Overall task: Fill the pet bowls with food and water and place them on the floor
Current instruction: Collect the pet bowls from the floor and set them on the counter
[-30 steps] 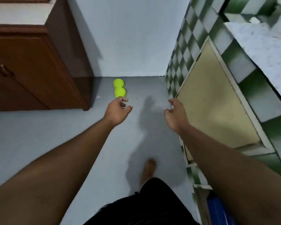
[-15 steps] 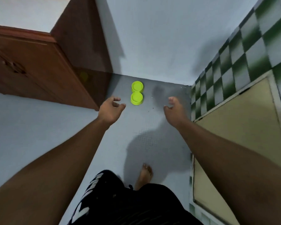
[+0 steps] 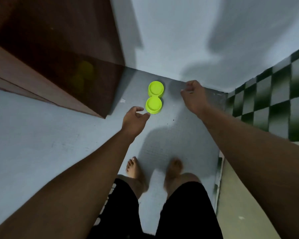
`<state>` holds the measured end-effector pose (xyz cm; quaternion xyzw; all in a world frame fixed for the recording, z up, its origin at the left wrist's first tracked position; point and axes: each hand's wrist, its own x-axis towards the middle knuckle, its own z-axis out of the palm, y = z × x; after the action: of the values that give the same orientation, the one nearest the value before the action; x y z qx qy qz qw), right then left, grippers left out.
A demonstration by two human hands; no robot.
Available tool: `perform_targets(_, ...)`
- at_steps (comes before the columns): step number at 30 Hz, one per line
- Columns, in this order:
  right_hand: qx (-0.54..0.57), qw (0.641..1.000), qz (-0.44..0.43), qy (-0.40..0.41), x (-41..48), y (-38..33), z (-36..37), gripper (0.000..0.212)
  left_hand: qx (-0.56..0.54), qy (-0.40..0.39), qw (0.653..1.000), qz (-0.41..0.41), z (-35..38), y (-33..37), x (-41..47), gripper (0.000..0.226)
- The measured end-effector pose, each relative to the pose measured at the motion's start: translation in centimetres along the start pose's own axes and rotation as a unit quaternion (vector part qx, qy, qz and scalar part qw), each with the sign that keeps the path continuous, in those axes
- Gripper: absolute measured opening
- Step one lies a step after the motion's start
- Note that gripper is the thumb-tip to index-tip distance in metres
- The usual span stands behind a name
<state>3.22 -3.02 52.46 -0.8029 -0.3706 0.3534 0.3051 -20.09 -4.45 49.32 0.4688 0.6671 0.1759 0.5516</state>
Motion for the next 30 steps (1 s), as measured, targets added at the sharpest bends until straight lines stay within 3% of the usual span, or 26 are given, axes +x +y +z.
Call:
perform_targets(10,-0.056,0.993,0.004,-0.103,24.7,13.8,16.0,0.045,-0.126,0.043,0.981,-0.145,13.7,-13.5,22.2,0.060)
perform_targets(15,-0.103,0.988,-0.036,-0.108,36.7,22.0,23.7,0.048,-0.201,0.066,0.958,-0.193,20.0,-21.0,31.8,0.083)
perform_targets(20,-0.154,0.976,-0.074,-0.133,45.9,24.2,28.5,0.073,-0.274,0.087,0.935,-0.206,23.4,-24.9,38.3,0.094)
perform_targets(23,-0.169,0.973,-0.075,-0.136,47.8,24.1,30.6,0.072,-0.312,0.096,0.923,-0.202,24.4,-25.5,40.3,0.079)
perform_targets(26,-0.270,0.945,-0.085,-0.164,47.8,24.3,31.6,0.076,-0.317,0.083,0.919,-0.218,25.2,-26.1,41.2,0.067)
perform_targets(30,-0.232,0.955,-0.077,-0.169,47.3,24.9,32.0,0.061,-0.288,0.109,0.930,-0.202,25.3,-25.6,40.9,0.053)
